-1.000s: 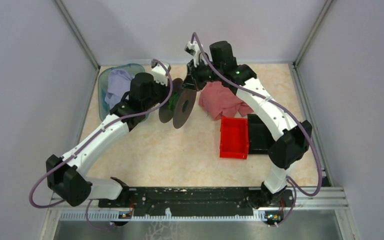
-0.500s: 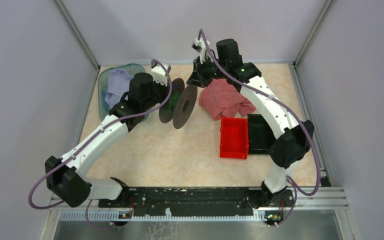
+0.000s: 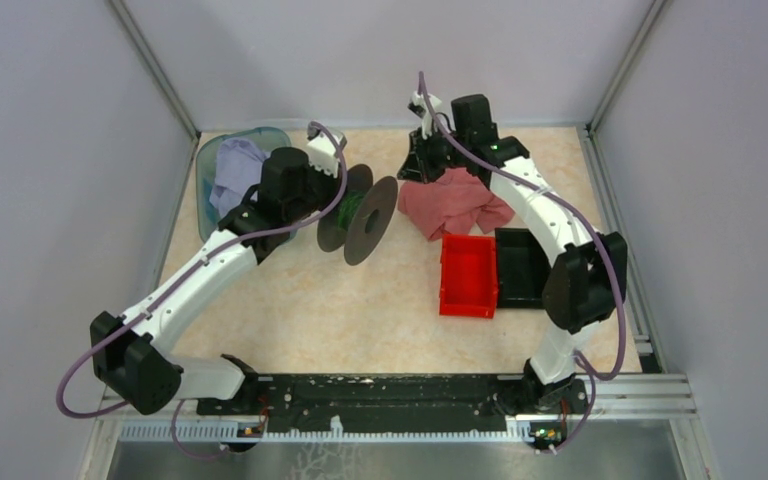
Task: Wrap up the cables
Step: Wrap the cable around the cable reel.
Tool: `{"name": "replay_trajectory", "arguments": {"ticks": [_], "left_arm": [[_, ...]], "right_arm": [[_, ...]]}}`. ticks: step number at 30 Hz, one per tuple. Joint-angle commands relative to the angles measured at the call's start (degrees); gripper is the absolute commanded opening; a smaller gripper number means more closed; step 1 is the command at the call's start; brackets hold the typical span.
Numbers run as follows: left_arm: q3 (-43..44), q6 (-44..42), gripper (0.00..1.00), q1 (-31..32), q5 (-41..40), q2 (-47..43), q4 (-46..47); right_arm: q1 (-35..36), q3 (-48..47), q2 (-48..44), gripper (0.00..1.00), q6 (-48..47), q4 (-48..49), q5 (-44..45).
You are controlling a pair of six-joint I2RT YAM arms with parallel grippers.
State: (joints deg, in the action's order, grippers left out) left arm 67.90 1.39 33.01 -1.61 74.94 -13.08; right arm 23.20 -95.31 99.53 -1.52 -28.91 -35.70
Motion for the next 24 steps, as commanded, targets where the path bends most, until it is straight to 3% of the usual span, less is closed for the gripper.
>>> {"name": "replay_trajectory", "arguments": {"ticks": [1,24], "left_arm": [[3.17,-0.42,0.0,0.12,0.38,-2.04,1.61],[5.07,-0.77,0.0,-0.58,-0.05,-2.67,0.61]], "right_arm": [[-1.69,3.13,-2.99,0.08,-1.26,4.82,-0.09],[-2.55,14.13,-3.84,0.18,-5.05,7.16,-5.59]]}}
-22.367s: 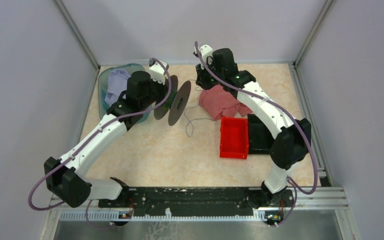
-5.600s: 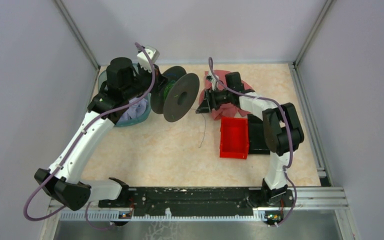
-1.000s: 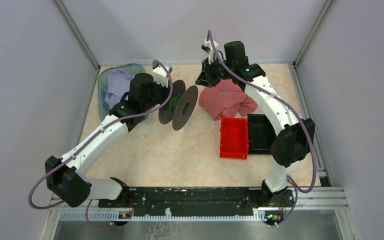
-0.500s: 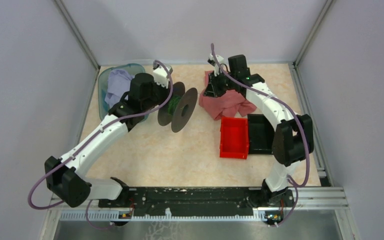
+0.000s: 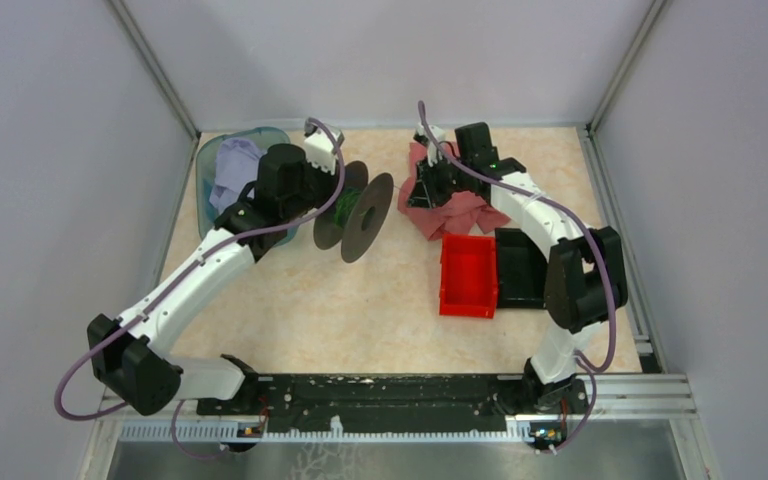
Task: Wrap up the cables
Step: Wrap the cable around the cable reel.
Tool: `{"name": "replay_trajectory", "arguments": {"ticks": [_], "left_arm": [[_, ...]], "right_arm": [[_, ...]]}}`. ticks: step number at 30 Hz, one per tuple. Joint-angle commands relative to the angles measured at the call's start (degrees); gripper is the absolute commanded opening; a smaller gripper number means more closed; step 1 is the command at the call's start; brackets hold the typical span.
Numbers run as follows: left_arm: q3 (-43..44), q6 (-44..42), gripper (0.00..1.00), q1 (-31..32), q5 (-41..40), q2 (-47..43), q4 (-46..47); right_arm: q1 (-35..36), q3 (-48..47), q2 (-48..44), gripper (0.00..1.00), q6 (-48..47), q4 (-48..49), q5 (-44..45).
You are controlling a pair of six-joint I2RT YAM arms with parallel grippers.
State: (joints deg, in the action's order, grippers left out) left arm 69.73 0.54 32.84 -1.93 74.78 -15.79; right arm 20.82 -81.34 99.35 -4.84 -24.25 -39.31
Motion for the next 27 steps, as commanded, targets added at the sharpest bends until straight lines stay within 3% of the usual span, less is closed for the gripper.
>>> {"name": "replay_trajectory", "arguments": {"ticks": [1,11,19,27], "left_arm": [[3.29,0.08,0.0,-0.49,0.57,-2.53,3.25],[4.24,-0.18,0.0,-1.04,9.02,-3.22,0.64],[5.68,3.41,0.0,-2.82,12.5,-2.86,0.32],[6.65,5.12,0.0,-3.59,15.74,-2.07,0.37]], "right_arm": [[-0.16,0.38,-3.72,0.18,-1.91,2.55,-2.07],[-0.3,1.15,-3.49,0.03,-4.32,3.94,-0.32],[-0.43,4.55,-4.0,0.05,-4.94,5.84,-3.39],[-0.43,7.01,-4.15,0.16,-6.92,4.66,-6.51]]}}
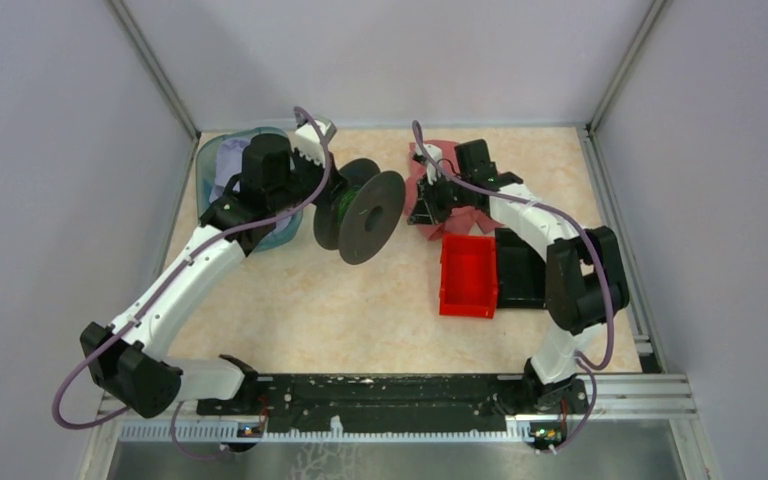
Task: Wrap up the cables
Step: Wrap the cable around the cable reel.
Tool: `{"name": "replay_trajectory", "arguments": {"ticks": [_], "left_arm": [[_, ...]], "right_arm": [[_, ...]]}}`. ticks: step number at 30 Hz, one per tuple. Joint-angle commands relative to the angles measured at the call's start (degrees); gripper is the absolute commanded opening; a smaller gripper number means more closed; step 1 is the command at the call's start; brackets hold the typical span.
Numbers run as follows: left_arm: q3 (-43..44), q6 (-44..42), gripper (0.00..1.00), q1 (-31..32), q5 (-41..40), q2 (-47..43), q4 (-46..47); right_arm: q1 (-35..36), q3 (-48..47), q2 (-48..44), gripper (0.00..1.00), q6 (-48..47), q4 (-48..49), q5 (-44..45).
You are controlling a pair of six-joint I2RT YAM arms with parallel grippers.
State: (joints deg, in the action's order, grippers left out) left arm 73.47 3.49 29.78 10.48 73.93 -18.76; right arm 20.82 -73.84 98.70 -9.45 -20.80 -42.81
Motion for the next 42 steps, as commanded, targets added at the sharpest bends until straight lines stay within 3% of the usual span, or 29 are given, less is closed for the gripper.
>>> {"name": "replay_trajectory", "arguments": {"ticks": [1,5,12,17,31,42], "left_arm": [[2.94,2.19,0.0,-0.57,3.55,-1.18,3.38],[2.43,1.96,0.0,-1.09,3.74,-1.4,3.56],[1.72,1.16,0.0,-1.26,5.26,-1.58,3.78],[1.42,0.67,0.0,-1.29,6.39,-1.39,3.9],[1.14,0.12,0.0,-1.26,9.74,-1.64,3.48],[1.32,-0.33,0.0,-1.29,10.07,-1.69,3.03]], "right_arm": [[-0.43,-0.64,-4.95,0.17,-2.56,0.84,-3.06],[-0.42,-1.2,-6.66,0.27,-3.62,-0.2,-2.7],[-0.43,-4.16,-7.81,0.58,-6.69,-3.91,-0.79],[-0.43,-6.91,-8.14,0.66,-10.13,-7.76,0.84],[-0.37,-11.94,-7.86,0.67,-20.74,-15.0,6.85],[-0.43,-10.12,-7.3,0.33,-23.03,-14.24,7.78]]}}
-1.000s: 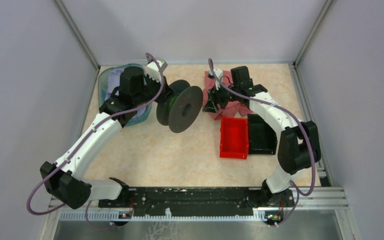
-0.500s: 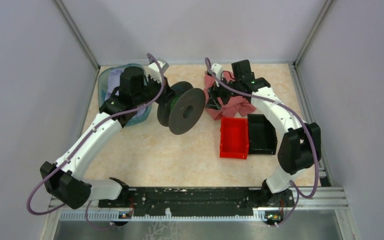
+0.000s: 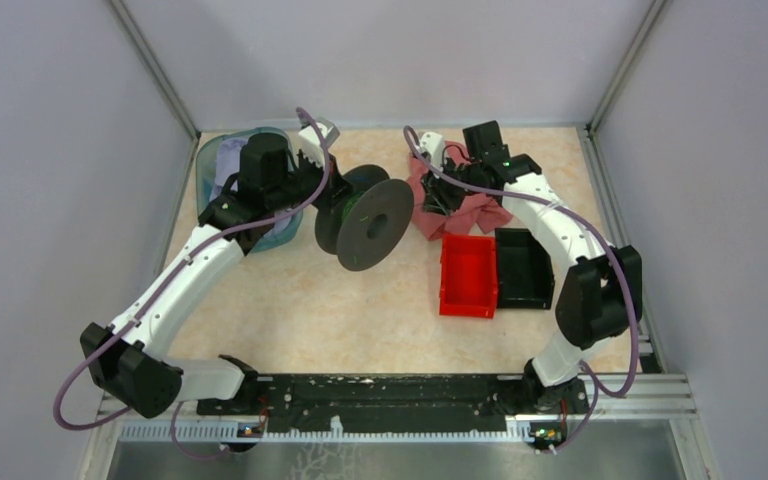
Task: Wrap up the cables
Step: Wrap the cable around the cable reel.
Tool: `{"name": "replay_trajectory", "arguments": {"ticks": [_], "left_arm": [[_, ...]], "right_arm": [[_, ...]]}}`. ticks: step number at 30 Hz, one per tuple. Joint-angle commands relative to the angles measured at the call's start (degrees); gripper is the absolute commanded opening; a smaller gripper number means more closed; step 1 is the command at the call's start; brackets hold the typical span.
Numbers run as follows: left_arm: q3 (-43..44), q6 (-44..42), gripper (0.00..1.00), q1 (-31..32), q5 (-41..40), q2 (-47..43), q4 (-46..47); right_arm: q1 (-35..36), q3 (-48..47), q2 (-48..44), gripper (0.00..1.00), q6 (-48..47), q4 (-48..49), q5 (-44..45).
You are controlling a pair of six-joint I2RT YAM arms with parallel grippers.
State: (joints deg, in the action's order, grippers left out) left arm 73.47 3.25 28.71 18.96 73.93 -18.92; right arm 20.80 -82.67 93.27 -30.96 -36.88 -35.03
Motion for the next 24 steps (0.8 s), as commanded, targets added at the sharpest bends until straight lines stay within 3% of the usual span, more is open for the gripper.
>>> {"name": "replay_trajectory", "arguments": {"ticks": [1,8,16,24], "left_arm": [[1.31,-0.03,0.0,-0.23,1.54,-1.69,3.19],[2.04,3.25,0.0,-0.78,2.73,-1.37,3.18],[3.24,13.38,0.0,-3.41,6.2,0.18,4.88],[3.09,23.38,0.0,-6.7,6.48,2.33,8.1]], "right_arm": [[-0.41,-0.75,-2.11,0.28,-1.44,2.28,-0.08],[-0.41,6.98,-5.21,0.0,5.81,12.27,-2.75],[-0.57,15.26,-7.69,0.0,25.22,29.56,-7.65],[-0.63,23.59,-7.93,0.0,46.16,51.64,-18.99]]}}
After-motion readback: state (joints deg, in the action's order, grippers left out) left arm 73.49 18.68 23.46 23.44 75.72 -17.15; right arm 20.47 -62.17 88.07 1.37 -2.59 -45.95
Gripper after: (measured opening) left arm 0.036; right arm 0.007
